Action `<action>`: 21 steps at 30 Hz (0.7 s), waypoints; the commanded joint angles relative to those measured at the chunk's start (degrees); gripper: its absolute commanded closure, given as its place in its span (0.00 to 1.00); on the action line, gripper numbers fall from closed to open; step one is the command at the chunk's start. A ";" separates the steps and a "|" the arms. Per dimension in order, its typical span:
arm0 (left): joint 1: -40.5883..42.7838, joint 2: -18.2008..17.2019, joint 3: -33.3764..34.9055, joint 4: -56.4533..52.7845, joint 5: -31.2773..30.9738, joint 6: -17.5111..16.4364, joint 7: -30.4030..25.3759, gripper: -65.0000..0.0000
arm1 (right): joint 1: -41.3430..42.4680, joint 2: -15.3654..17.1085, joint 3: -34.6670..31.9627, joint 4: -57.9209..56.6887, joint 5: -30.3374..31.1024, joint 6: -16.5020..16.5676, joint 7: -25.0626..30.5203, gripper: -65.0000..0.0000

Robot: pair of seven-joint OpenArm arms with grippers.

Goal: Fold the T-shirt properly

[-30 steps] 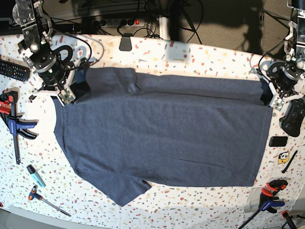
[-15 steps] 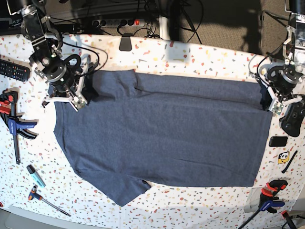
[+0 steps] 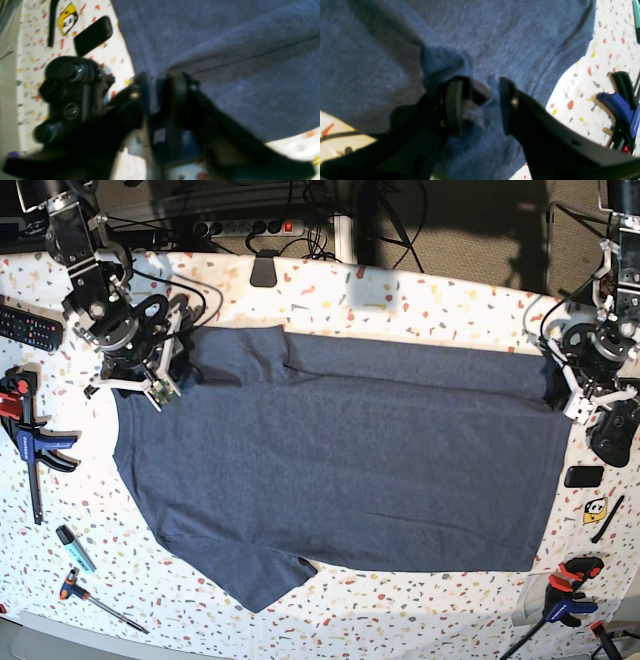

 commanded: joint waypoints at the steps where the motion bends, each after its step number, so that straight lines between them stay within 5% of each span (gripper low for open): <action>1: -0.81 -1.20 -0.52 0.85 0.72 0.37 -1.09 0.61 | 0.79 0.96 0.52 0.92 -0.13 -2.51 0.85 0.63; 7: -1.44 -2.91 -0.63 1.31 -0.26 5.09 7.48 0.61 | 0.63 0.96 0.57 2.47 -0.13 -6.56 0.09 0.63; 12: -1.20 -7.41 -0.63 3.87 -16.68 5.70 10.45 0.72 | 0.31 0.94 0.57 7.76 0.13 -9.35 -1.40 0.63; 16: -1.27 -9.22 -0.63 5.40 -34.34 5.51 12.50 0.87 | 0.28 0.92 0.57 10.25 3.61 -9.35 -4.85 0.78; 18: -1.22 -8.44 -0.63 5.42 -36.87 5.49 13.35 0.98 | 0.26 0.37 0.57 10.25 5.22 -9.35 -5.70 0.89; 21: -0.92 -6.16 -0.63 5.42 -38.16 5.49 13.75 1.00 | 0.26 -1.60 0.57 10.25 5.75 -9.38 -6.88 1.00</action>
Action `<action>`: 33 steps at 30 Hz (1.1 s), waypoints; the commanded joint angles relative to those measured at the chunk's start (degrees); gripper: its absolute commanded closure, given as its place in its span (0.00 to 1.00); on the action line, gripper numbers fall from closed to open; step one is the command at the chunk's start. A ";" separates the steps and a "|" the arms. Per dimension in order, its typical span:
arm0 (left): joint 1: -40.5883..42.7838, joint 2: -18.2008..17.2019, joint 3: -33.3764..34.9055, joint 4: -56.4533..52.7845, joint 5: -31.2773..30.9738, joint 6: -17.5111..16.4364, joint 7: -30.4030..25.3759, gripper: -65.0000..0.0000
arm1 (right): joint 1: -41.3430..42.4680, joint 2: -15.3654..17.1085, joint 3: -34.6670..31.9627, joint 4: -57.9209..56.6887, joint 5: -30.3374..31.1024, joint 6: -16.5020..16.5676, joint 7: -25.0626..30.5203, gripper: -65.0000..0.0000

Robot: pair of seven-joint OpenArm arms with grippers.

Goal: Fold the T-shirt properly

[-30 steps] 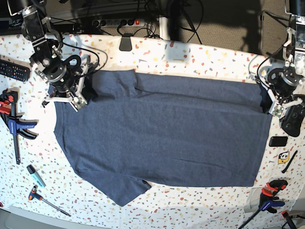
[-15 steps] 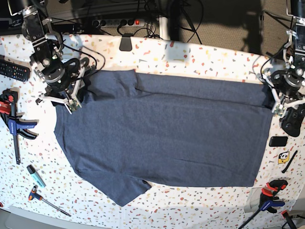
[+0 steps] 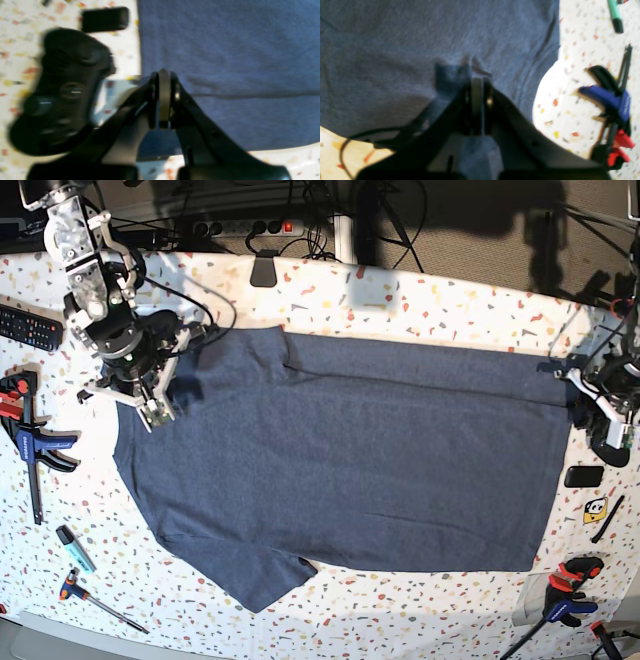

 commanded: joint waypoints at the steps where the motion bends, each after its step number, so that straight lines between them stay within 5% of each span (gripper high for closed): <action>1: -0.48 -0.07 -0.63 0.90 -0.59 0.22 -1.01 1.00 | 0.66 -0.04 0.52 1.05 0.50 -0.74 1.05 1.00; 9: 1.92 4.07 -0.63 0.83 -0.57 0.20 -1.77 1.00 | 0.48 -4.61 0.94 1.03 0.37 -0.72 -1.90 1.00; 21: 1.86 8.50 -0.63 -5.07 -2.45 -0.07 -4.44 1.00 | -1.38 -4.76 6.43 -5.66 3.80 -0.72 0.31 1.00; 33: 9.92 8.46 -0.63 -6.01 -0.35 -3.30 -7.02 1.00 | -11.82 -4.76 6.43 -7.41 3.15 -0.61 6.27 1.00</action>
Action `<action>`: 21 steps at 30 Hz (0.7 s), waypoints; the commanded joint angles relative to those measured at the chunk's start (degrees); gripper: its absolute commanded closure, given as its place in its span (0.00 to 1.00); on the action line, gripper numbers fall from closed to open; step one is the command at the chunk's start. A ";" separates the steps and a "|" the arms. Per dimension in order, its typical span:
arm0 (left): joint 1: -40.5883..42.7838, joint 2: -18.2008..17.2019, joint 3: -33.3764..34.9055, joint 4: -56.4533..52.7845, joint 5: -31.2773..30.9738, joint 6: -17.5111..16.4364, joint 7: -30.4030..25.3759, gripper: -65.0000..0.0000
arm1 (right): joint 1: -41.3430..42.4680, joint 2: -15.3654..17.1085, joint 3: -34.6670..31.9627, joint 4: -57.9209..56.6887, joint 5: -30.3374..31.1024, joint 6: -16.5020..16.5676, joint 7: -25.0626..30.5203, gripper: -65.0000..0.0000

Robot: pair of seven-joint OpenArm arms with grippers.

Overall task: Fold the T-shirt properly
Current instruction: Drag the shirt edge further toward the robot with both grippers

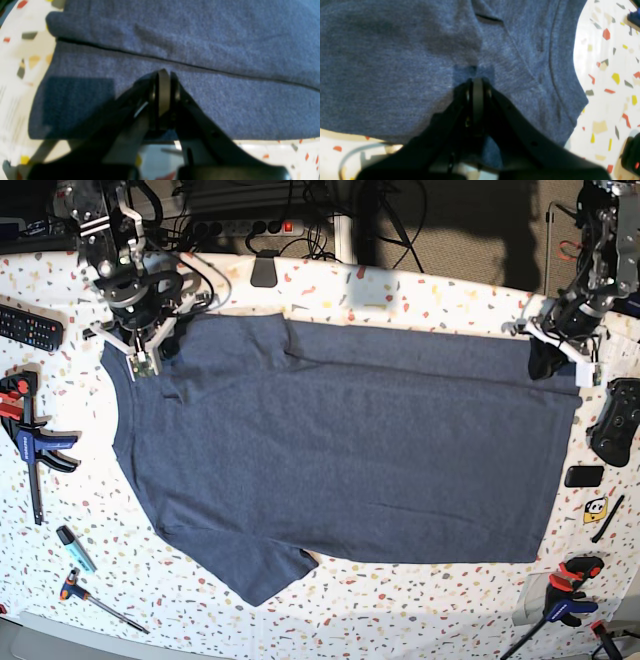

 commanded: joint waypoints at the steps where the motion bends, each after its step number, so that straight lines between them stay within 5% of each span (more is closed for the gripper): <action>1: 1.81 -0.79 -0.04 -0.04 2.21 0.46 2.27 1.00 | -1.53 0.59 0.07 0.57 -0.17 -0.17 -2.19 1.00; 11: 9.97 -0.92 -0.07 2.99 4.52 0.46 0.70 1.00 | -12.26 0.57 0.07 9.03 -6.05 -0.22 -1.14 1.00; 21: 13.75 -1.09 -0.87 11.54 7.74 0.50 1.75 1.00 | -13.64 0.59 0.50 10.32 -7.72 -0.37 -1.18 1.00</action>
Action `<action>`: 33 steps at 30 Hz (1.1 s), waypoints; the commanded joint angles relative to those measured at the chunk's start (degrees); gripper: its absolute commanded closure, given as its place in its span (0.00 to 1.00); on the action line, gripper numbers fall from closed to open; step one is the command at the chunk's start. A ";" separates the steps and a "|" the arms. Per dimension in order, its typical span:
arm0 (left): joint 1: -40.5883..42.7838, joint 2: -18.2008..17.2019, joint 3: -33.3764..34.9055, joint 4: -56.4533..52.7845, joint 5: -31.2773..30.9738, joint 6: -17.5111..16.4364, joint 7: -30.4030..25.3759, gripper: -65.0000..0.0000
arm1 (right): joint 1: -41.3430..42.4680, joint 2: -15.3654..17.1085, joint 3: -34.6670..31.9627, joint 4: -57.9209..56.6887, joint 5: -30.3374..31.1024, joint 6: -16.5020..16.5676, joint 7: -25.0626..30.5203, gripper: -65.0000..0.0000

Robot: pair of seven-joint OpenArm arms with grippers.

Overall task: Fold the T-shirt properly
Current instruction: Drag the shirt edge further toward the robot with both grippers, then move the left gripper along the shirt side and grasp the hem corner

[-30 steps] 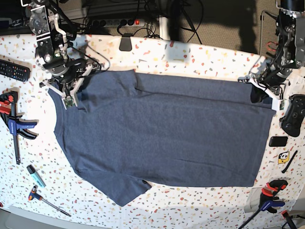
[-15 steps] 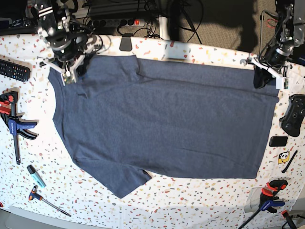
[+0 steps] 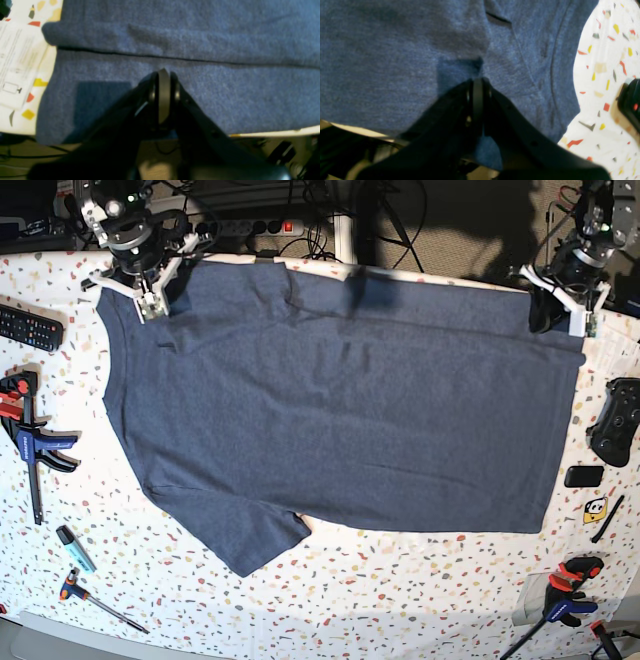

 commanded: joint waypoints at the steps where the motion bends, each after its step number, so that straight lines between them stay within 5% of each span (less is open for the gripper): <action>1: 0.59 -0.37 -0.74 0.76 0.98 0.00 2.38 1.00 | -0.52 0.59 0.17 1.07 0.02 -0.39 -0.79 1.00; 16: 0.13 -0.44 -13.97 14.80 0.79 -0.04 0.94 1.00 | -0.24 0.59 7.45 11.54 -1.20 -0.87 -0.81 1.00; 20: -3.58 -0.39 -13.97 15.82 0.81 -0.07 0.13 1.00 | 1.64 0.59 9.88 12.24 3.87 -2.51 -0.90 1.00; 23: -8.79 -0.37 -13.94 14.86 0.79 -0.07 2.19 0.71 | 3.52 0.61 10.08 12.24 5.25 -2.51 -0.90 1.00; 27: -18.14 -0.39 -13.90 10.95 -0.59 -2.14 7.28 0.68 | 6.10 0.59 10.08 12.24 5.27 -2.47 -1.11 1.00; 33: -33.29 -0.76 -9.14 -5.90 -5.20 -4.74 9.29 0.68 | 7.30 0.61 10.08 12.24 5.20 -2.45 -1.42 0.73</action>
